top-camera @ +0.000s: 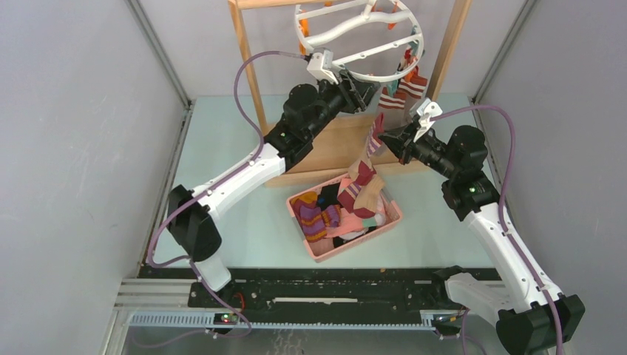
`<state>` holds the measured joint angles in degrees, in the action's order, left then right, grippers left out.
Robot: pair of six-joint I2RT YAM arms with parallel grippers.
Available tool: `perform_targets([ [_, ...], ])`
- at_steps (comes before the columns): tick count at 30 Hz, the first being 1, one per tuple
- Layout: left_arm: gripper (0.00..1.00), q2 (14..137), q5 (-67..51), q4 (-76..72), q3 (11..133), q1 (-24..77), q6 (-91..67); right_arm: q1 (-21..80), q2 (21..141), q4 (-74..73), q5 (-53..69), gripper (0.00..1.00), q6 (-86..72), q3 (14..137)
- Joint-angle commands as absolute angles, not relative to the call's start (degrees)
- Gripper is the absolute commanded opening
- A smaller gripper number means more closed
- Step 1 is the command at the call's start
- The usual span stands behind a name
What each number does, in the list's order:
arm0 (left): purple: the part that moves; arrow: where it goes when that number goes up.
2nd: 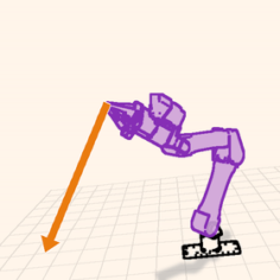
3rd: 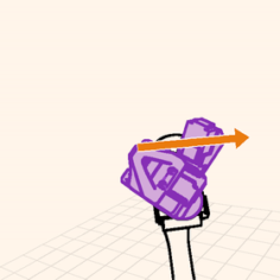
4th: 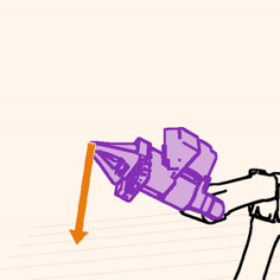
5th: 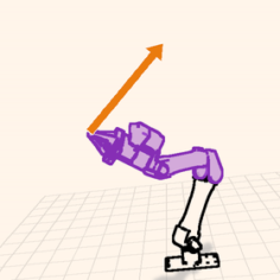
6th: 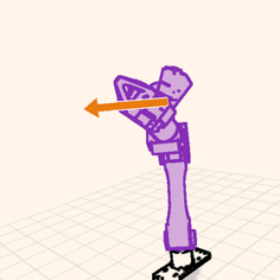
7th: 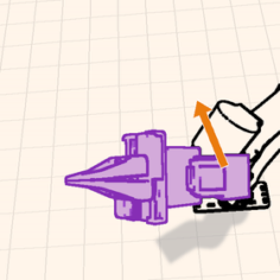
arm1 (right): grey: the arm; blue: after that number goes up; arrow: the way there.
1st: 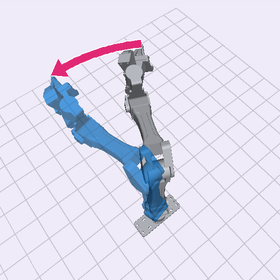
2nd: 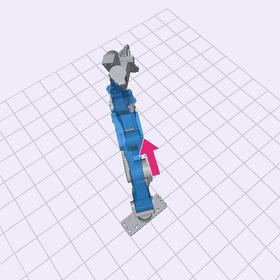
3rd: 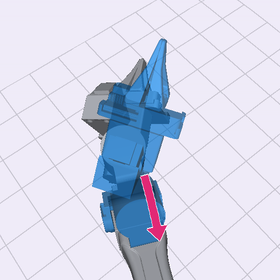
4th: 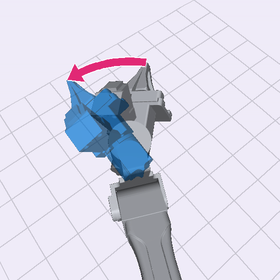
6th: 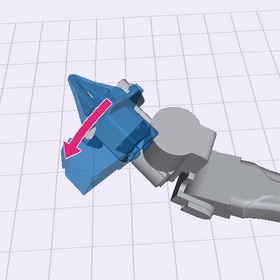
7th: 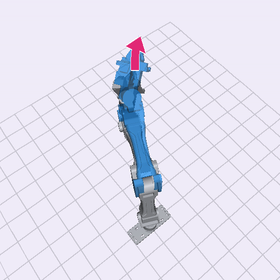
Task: Clip the socks to the hanger
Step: Open the clamp at the hanger.
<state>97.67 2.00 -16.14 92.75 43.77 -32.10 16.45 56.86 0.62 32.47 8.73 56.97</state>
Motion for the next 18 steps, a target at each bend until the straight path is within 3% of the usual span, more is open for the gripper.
perform_targets([
  [1,0.56,98.04,3.05,-16.70,96.59,44.14,-32.26,15.91,56.69,2.73,33.20,0.00,8.00,58.79],
  [18,0.54,98.44,3.69,-16.17,97.69,44.12,-32.05,15.73,56.61,2.81,33.40,0.00,7.82,58.77],
])
